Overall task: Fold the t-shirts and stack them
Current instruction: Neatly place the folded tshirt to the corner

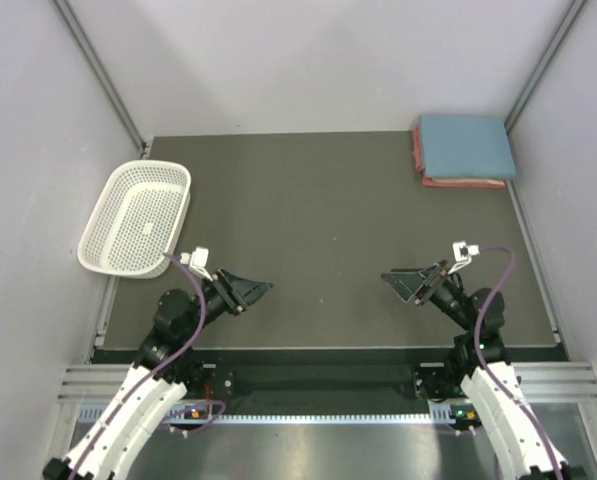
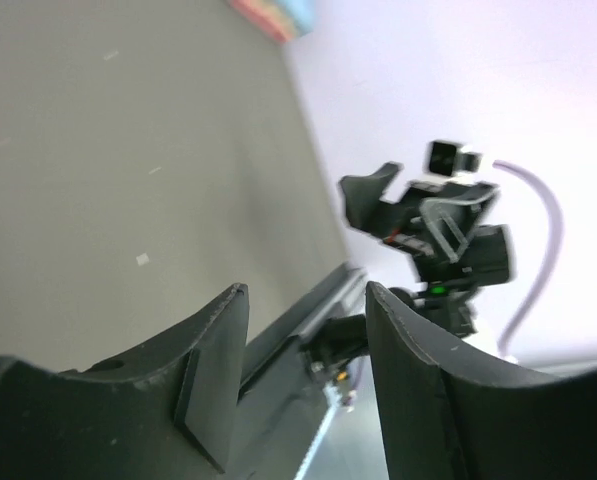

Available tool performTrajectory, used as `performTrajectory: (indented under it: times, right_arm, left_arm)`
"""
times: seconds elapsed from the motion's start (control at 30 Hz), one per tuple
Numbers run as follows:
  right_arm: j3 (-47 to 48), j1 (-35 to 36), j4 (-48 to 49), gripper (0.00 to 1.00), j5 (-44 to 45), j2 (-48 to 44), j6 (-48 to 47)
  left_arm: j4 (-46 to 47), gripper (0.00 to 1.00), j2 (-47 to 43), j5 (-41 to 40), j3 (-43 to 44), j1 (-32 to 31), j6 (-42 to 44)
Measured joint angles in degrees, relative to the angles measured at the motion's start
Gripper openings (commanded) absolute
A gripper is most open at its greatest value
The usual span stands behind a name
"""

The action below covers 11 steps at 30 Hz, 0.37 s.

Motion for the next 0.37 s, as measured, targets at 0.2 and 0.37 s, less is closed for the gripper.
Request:
performTrajectory:
  times: [0.2, 0.37]
  right_arm:
    - [0.35, 0.07, -10.82, 1.0, -0.04, -16.57, 2.64]
    - [0.33, 0.07, -21.2, 1.0, 0.74, -19.15, 2.95]
  left_arm:
    - [-2.4, 0.56, -14.23, 1.97, -3.72, -0.02, -4.42]
    - [2.64, 0.61, -14.1, 6.88, -7.89, -0.04, -10.58]
